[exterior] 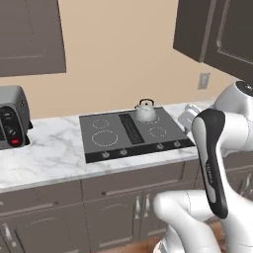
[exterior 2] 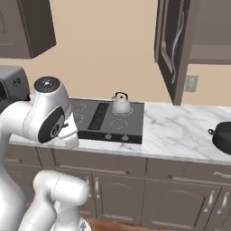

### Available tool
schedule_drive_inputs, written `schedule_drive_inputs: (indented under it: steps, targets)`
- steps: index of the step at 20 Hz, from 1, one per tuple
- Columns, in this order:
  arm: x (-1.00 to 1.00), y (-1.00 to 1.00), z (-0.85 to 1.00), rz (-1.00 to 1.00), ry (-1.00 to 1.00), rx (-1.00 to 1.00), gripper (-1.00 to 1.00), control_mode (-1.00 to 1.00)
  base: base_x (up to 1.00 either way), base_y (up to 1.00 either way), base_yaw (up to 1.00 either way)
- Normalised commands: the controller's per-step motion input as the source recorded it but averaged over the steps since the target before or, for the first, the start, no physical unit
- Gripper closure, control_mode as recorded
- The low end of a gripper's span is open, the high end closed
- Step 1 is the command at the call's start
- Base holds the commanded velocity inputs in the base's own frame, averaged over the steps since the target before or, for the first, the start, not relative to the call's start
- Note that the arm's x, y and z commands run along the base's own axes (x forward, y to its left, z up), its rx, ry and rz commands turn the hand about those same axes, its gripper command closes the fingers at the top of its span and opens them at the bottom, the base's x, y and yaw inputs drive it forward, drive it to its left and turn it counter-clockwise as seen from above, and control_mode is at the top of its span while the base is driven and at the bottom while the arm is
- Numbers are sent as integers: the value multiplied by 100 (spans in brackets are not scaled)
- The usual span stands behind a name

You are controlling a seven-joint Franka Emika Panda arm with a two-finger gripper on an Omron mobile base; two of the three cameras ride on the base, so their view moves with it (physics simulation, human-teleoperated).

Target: Pick the kettle from the cabinet and place it on a stove burner. Then pick the pot from the counter and place it on another stove burner. Finally, turn both burners on.

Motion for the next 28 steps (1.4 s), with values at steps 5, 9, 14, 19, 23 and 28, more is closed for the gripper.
schedule_drive_inputs:
  steps: [5,9,14,19,23,28]
  targets:
    - [0,0,0,0,0,0,-100,100,-87,-51,-10]
    - [0,0,0,0,0,0,-100,100,-72,-67,-13]
    - [0,0,0,0,0,0,-100,100,-55,-70,-12]
    - [0,0,0,0,0,0,-100,100,-23,-61,-8]
    - [0,0,0,0,0,0,-100,100,-11,-26,0]
    - [0,0,0,0,0,0,-100,100,-1,-33,0]
